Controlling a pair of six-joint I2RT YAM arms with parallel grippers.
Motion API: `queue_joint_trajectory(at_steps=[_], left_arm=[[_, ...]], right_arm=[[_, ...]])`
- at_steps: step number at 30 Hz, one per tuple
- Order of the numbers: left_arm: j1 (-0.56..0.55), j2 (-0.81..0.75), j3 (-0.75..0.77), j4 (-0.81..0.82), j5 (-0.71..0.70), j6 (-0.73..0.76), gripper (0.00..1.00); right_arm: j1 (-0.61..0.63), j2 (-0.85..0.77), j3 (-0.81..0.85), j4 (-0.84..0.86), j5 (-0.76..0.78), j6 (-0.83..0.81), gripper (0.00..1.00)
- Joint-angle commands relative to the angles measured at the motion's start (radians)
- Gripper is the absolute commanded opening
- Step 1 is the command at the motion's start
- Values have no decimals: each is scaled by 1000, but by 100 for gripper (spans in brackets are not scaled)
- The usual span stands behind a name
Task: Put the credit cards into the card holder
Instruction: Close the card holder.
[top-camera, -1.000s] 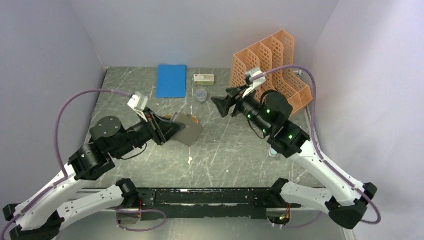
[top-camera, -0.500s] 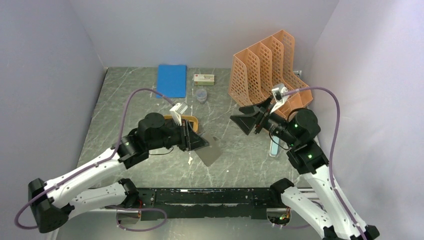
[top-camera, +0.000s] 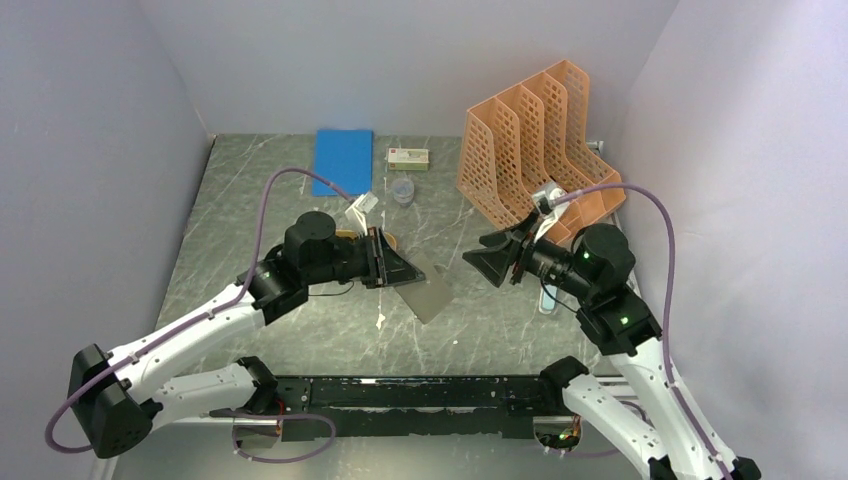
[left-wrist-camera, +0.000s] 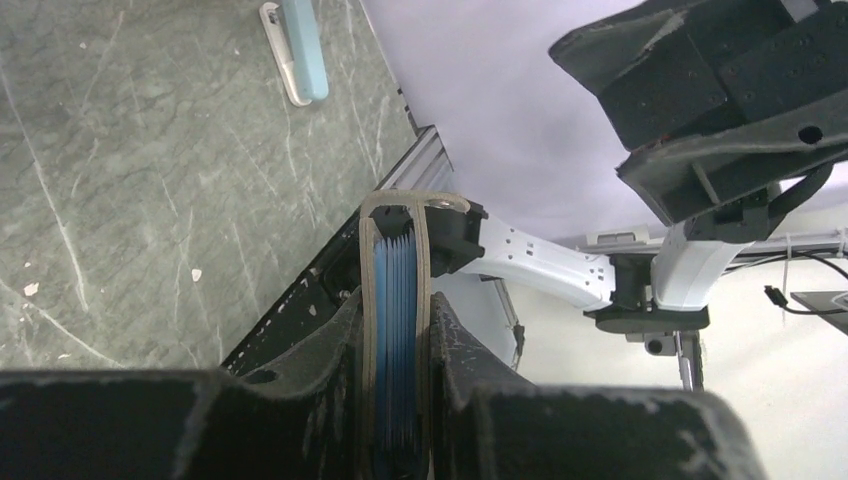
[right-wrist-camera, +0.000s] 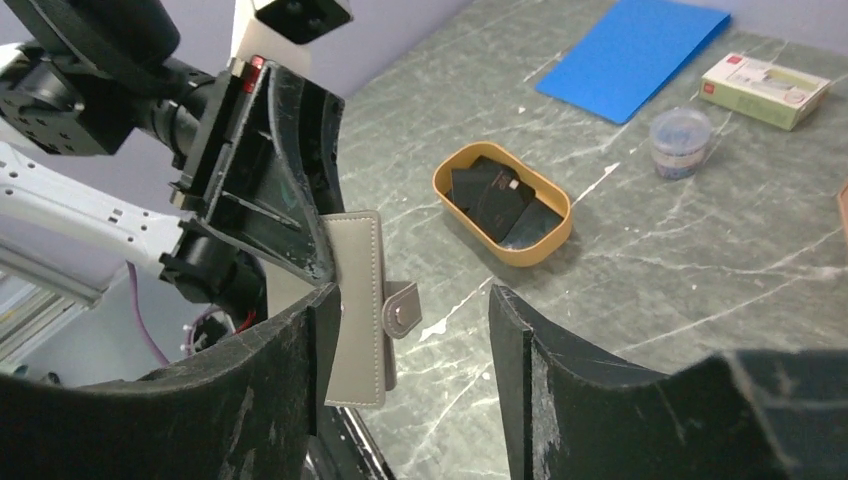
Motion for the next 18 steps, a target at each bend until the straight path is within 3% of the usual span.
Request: queue_joint_trajectory(at_steps=[1, 10, 18], left_arm=[[6, -51, 31, -53, 27, 38, 5], [6, -104, 52, -170, -31, 92, 5], [8, -104, 40, -180, -36, 56, 5]], right_arm=[[20, 47, 60, -49, -36, -31, 59], [131, 182, 153, -160, 8, -115, 51], [346, 272, 167, -200, 157, -138, 47]])
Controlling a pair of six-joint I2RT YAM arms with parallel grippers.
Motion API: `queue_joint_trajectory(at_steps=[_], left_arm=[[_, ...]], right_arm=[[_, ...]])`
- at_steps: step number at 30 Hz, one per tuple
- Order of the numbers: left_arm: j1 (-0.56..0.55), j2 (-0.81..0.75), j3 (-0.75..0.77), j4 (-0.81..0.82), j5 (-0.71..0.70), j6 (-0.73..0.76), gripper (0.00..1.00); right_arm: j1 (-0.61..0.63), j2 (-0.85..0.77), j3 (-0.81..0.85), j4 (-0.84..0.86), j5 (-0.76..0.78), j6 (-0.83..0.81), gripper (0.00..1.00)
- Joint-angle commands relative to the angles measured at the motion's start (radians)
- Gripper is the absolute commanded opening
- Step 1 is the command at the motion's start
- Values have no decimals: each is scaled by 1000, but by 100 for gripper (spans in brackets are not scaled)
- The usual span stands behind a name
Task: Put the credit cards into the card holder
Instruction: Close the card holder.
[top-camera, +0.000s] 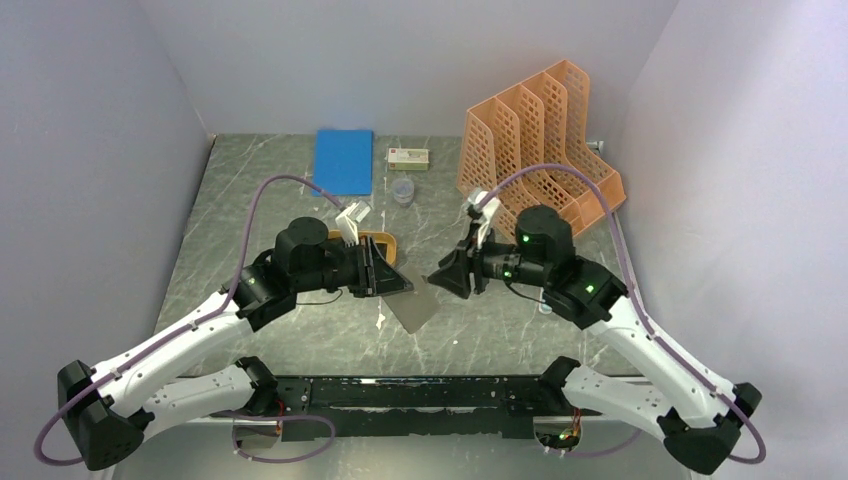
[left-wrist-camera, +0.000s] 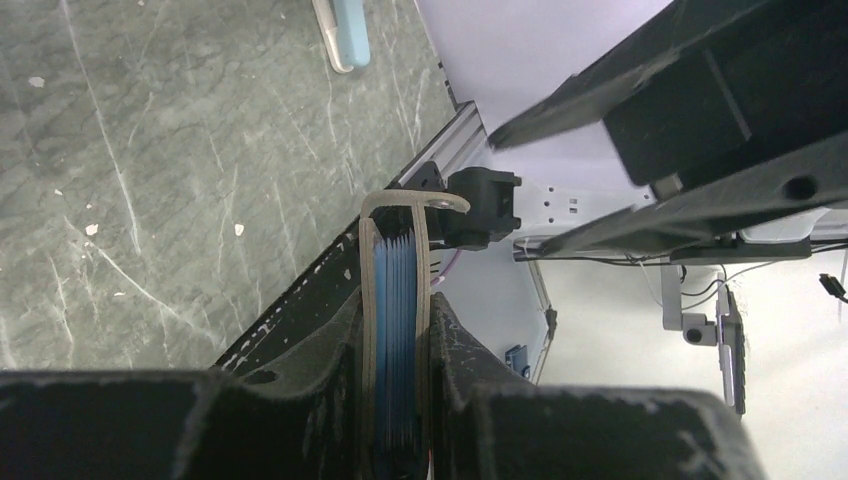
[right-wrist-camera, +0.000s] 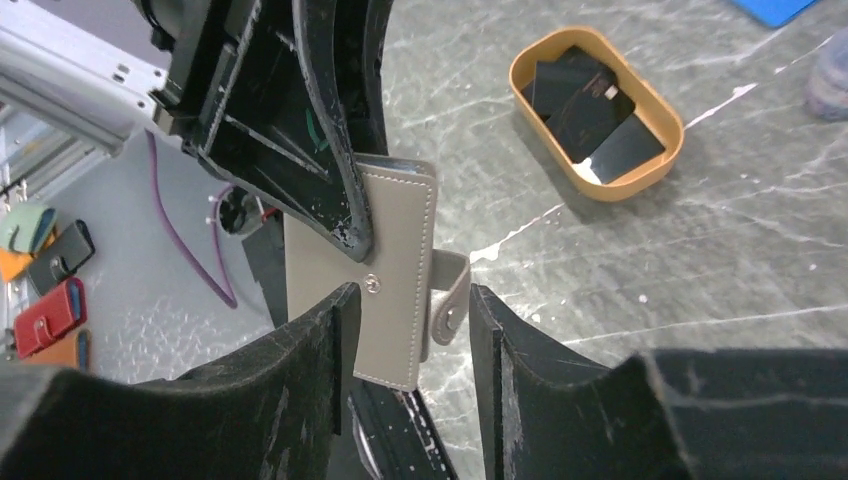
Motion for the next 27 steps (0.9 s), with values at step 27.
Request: queue_joint_trajectory(at_steps=[27], left_arm=[[9, -36, 54, -47, -44, 16, 5]], right_arm=[[107, 57, 6, -48, 171, -23, 27]])
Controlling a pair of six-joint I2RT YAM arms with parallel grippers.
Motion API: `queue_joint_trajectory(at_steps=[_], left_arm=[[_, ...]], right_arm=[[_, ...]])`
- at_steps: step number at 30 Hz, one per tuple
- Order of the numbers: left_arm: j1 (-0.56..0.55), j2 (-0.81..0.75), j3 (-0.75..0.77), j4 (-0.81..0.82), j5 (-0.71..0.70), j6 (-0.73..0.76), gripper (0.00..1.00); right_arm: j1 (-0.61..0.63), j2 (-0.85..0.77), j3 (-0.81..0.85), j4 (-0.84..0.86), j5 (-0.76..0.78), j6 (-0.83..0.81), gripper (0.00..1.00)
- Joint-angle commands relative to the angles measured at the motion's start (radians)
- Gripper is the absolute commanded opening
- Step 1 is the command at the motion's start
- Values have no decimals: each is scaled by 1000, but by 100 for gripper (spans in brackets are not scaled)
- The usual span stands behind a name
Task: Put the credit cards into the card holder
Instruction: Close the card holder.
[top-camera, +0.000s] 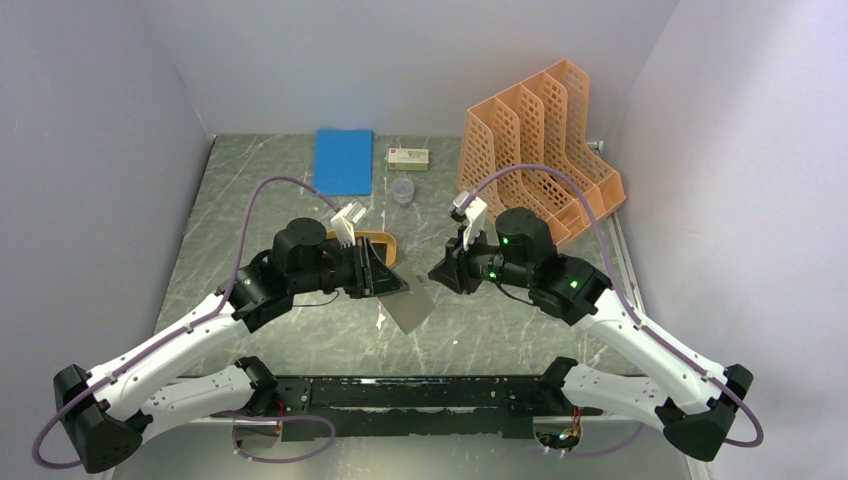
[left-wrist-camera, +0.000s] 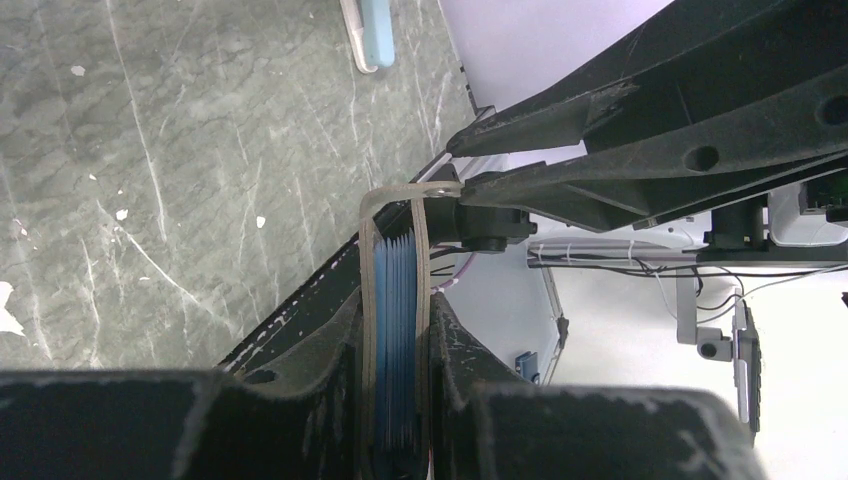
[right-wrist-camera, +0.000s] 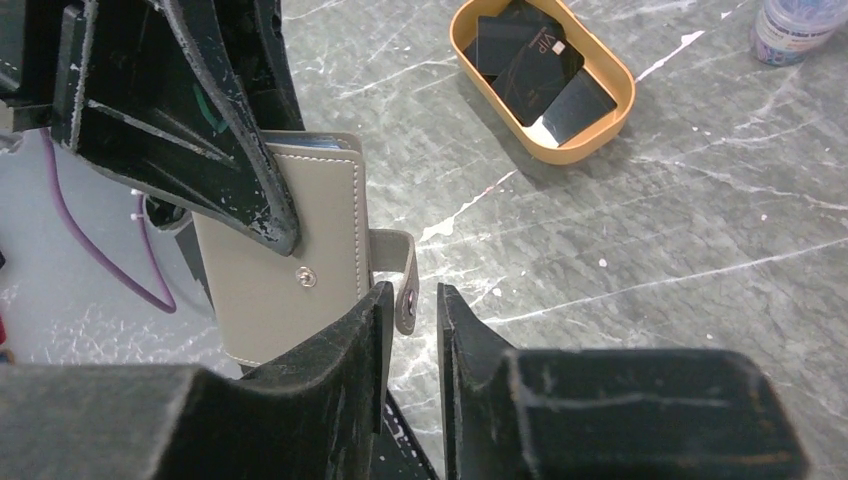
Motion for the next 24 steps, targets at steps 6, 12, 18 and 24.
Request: queue_joint_trajectory(at_steps=[6, 12, 18, 24], left_arm=[[7, -24, 46, 15, -12, 8, 5], [9, -26, 51, 13, -11, 9, 5], [9, -32, 45, 16, -9, 5, 5], [10, -33, 44, 11, -10, 9, 5]], right_arm=[[4, -29, -18, -5, -37, 10, 31], [4, -12, -22, 2, -46, 13, 28], [4, -2, -27, 17, -44, 21, 19], [4, -8, -28, 24, -51, 27, 0]])
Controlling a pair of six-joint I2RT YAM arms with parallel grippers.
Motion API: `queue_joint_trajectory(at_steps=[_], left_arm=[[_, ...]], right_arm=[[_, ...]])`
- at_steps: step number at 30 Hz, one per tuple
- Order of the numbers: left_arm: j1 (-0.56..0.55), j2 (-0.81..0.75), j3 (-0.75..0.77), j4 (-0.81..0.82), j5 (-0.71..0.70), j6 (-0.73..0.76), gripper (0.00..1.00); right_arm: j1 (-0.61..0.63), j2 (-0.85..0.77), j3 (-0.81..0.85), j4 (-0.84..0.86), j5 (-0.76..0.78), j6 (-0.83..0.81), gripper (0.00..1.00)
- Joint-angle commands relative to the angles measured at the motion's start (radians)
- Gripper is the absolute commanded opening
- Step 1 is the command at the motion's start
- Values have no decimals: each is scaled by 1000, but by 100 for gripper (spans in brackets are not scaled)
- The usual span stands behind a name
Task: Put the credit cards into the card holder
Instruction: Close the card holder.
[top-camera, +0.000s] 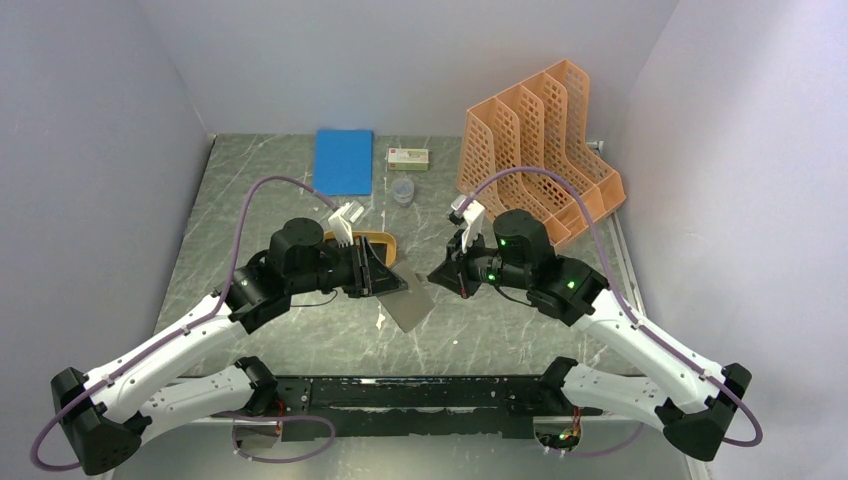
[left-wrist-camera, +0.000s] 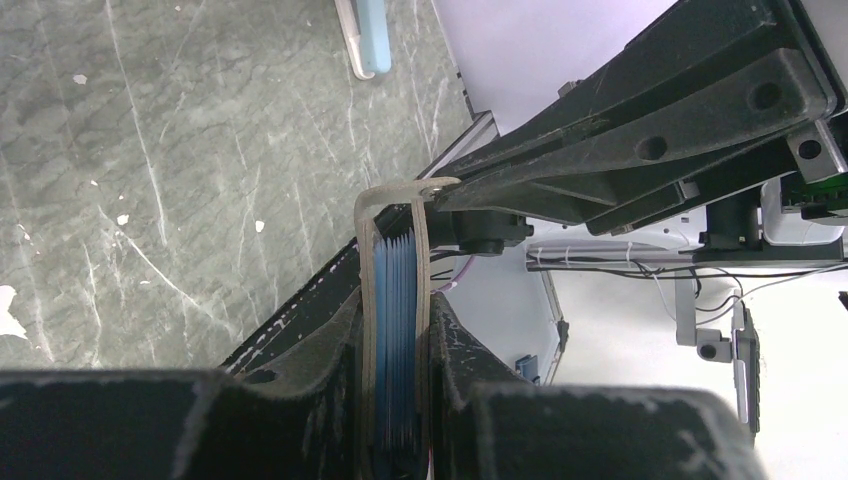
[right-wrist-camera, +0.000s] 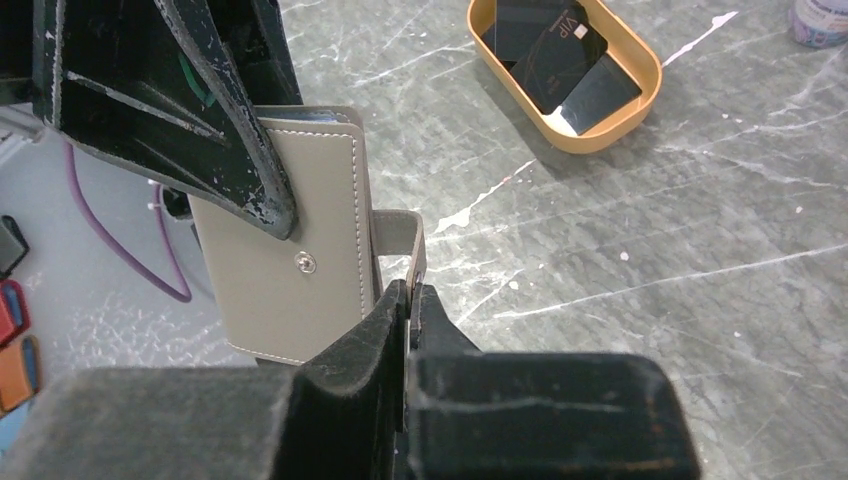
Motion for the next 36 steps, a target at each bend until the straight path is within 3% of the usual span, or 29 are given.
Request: queue_joint_trajectory(at_steps=[1, 19, 23, 36], left_arm=[[10, -19, 39, 13, -6, 8, 5], [12, -16, 63, -36, -52, 29, 5], [12, -16, 67, -38, -53, 32, 5], [12, -23, 63, -38, -49, 31, 5]], right_arm=[[3, -11, -5, 19, -13, 8, 0], [4, -25, 2, 12, -159, 16, 0], [4, -33, 1, 15, -137, 19, 11], [4, -43, -2, 26, -112, 32, 24]])
